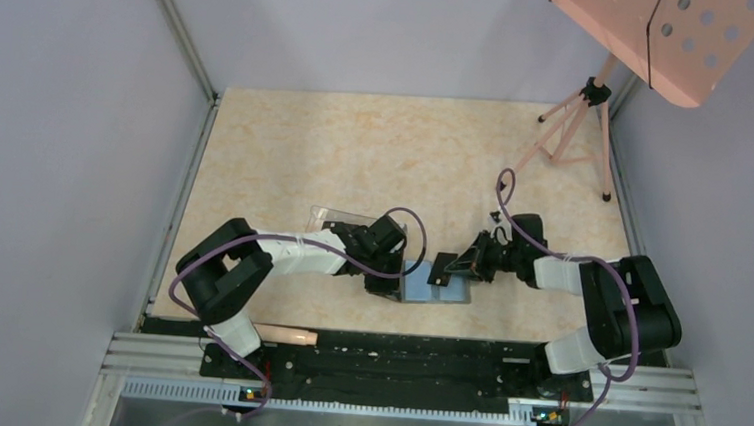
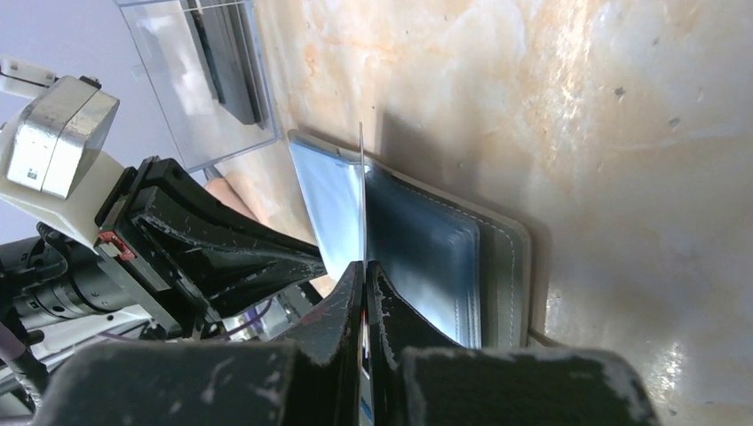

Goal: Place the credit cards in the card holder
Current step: Insert the credit card into the card holder.

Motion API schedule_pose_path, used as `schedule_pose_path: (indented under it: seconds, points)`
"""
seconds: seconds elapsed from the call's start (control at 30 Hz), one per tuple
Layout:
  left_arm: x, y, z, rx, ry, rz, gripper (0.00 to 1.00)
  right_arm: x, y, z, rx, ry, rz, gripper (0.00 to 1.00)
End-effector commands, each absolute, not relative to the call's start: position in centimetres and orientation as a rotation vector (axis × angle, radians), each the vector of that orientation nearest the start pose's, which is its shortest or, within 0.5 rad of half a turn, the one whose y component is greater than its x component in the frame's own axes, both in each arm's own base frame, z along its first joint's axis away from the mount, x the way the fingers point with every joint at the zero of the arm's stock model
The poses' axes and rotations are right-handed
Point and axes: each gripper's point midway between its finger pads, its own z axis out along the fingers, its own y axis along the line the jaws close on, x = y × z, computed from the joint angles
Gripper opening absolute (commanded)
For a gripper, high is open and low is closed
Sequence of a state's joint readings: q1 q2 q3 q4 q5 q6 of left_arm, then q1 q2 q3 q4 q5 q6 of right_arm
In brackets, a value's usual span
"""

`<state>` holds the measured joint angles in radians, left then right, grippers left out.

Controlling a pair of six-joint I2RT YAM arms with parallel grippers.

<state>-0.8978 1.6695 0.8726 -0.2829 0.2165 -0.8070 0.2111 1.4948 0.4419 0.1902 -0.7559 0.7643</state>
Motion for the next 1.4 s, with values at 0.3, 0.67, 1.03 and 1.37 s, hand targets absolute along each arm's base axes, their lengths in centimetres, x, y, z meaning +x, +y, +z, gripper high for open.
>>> schedule_pose_path:
  seconds: [0.3,0.67,1.03,1.37]
  points:
    - [16.1,-30.3,-0.2,0.236,2.925,-0.632,0.0,20.2,19.9,3.4,0.245,2.576,1.478,0.0]
    - [15.9,-30.4,-0.3,0.255,2.93,-0.611,0.0,22.6,19.4,4.2,0.172,2.56,1.344,0.0]
    - [15.8,-30.4,-0.4,0.275,2.931,-0.582,0.0,24.0,18.7,2.5,0.213,2.58,1.231,0.0]
    - [15.7,-30.4,-0.5,0.288,2.935,-0.564,0.0,25.1,17.0,3.3,0.227,2.556,1.05,0.0]
